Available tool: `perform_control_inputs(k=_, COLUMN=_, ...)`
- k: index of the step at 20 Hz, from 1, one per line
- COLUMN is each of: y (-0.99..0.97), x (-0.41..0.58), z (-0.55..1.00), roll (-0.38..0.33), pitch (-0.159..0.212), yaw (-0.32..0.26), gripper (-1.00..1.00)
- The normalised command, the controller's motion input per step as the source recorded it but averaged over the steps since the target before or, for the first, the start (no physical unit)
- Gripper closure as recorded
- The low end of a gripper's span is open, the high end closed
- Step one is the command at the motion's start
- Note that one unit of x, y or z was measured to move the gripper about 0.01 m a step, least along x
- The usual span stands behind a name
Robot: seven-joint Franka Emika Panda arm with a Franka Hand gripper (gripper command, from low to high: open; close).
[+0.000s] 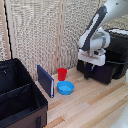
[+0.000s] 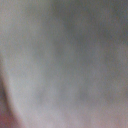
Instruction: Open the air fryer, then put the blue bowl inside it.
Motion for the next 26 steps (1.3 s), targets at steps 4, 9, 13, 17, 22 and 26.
perform_control_inputs(k=4, y=0.22, x=0.189, z=-0.12, roll=-0.002, pitch=-0.002, yaw=-0.07, gripper=1.0)
perform_control_inputs(k=9, y=0.21, x=-0.002, z=0.05, roll=-0.013, pitch=0.012, yaw=-0.067, gripper=-1.0)
perform_control_inputs(k=13, y=0.12, x=0.0, z=0.52, roll=-0.006, pitch=0.0, yaw=-0.044, gripper=-1.0)
perform_control_inputs(k=17, y=0.21, x=-0.006, z=0.82, roll=0.0, pitch=0.0, yaw=-0.001, gripper=-1.0)
perform_control_inputs(k=22, y=0.35, x=-0.026, z=0.6, roll=0.063, pitch=0.016, yaw=-0.027, gripper=-1.0)
perform_control_inputs(k=26, y=0.46, x=-0.193, z=0.44, roll=0.145, pitch=0.003, yaw=-0.024, gripper=-1.0)
